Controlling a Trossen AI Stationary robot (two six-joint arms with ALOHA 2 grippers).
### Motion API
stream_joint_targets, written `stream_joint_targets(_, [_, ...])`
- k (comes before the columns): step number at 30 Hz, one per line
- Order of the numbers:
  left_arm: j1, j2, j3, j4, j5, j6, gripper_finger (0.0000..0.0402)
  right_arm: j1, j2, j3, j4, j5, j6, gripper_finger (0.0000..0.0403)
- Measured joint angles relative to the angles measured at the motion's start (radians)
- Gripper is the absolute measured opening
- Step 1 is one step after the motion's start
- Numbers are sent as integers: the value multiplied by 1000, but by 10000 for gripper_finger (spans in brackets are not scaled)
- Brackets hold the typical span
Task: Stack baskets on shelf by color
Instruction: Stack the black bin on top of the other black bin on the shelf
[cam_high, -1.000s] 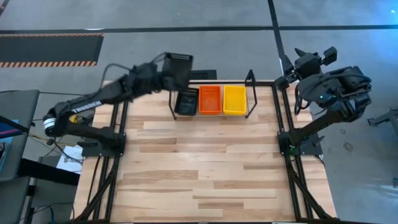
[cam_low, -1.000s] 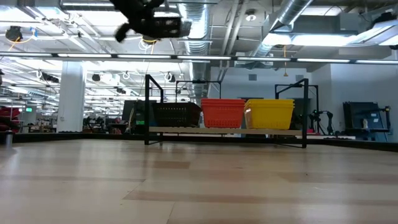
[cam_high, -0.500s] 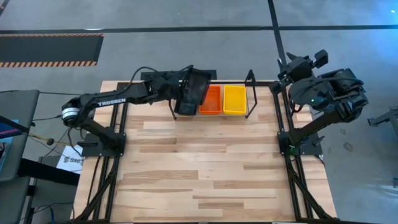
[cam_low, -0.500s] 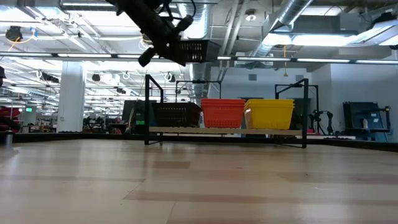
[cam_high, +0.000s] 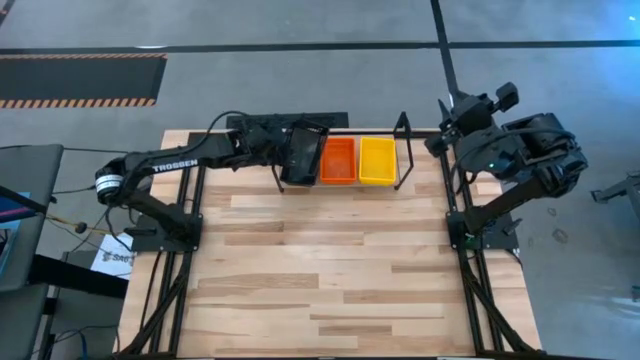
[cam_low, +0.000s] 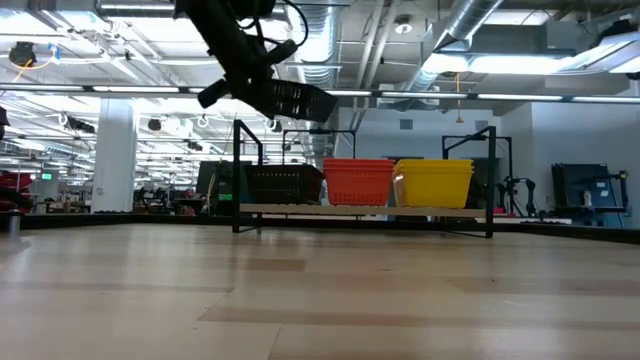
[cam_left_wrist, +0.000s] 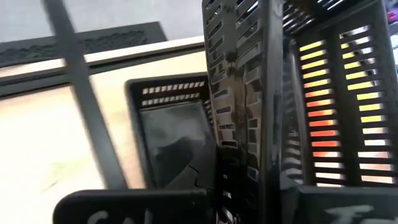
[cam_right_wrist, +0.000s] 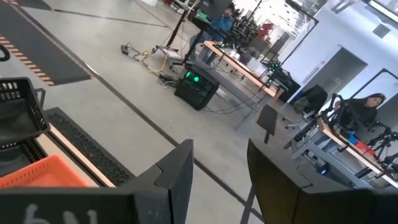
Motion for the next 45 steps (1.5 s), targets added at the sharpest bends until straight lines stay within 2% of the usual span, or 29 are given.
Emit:
stream_joint_targets(9, [0, 1, -85, 79, 39, -60, 0, 0, 18, 1, 0, 0, -5, 172])
stream_joint_targets(13, [0, 0, -94, 185, 53, -63, 0, 0, 28, 1, 0, -1, -8, 169])
stream_joint_targets(19, [6, 0, -97, 95, 35, -76, 0, 0, 35, 1, 0, -1, -8, 171])
stream_joint_targets(28, [2, 0, -97, 101, 13, -92, 0, 0, 47, 0, 0, -1, -19, 168])
stream_joint_targets(36, [0, 11, -96, 97, -95, -90, 0, 0, 44, 0, 0, 0, -34, 167])
stream_joint_targets(45, [-15, 92, -88, 167, -31, -98, 0, 0, 44, 0, 0, 1, -60, 168])
